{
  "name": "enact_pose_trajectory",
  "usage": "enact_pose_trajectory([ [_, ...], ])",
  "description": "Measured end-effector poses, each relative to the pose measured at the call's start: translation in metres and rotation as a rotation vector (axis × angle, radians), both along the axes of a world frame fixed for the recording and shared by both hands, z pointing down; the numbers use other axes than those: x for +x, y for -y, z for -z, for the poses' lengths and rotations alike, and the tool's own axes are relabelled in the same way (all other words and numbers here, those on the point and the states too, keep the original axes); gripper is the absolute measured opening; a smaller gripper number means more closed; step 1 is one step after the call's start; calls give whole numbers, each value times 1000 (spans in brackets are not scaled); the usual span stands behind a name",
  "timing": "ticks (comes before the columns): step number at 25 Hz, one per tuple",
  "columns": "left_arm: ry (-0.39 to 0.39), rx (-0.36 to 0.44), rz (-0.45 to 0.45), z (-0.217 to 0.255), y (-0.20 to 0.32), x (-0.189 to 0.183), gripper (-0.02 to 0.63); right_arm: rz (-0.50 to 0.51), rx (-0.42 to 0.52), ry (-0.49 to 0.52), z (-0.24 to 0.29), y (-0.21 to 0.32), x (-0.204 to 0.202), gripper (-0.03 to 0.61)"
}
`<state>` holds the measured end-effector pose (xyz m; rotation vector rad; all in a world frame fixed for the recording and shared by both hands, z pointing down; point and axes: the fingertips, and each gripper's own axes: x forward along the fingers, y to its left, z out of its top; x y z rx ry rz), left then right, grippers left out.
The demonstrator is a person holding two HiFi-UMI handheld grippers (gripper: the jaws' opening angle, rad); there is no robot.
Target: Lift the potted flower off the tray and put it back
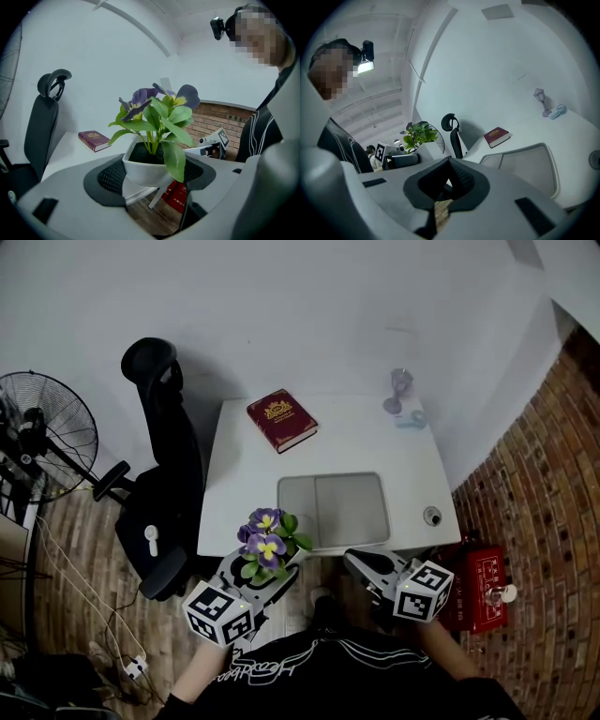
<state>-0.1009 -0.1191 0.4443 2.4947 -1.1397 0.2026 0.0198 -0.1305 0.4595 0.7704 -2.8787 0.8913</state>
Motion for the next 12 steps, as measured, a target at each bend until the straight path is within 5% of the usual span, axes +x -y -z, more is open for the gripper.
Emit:
enact_pose_trajectory([
  [12, 28, 7, 2, -2, 19, 6, 353, -1, 0, 29, 3, 18, 4, -2],
])
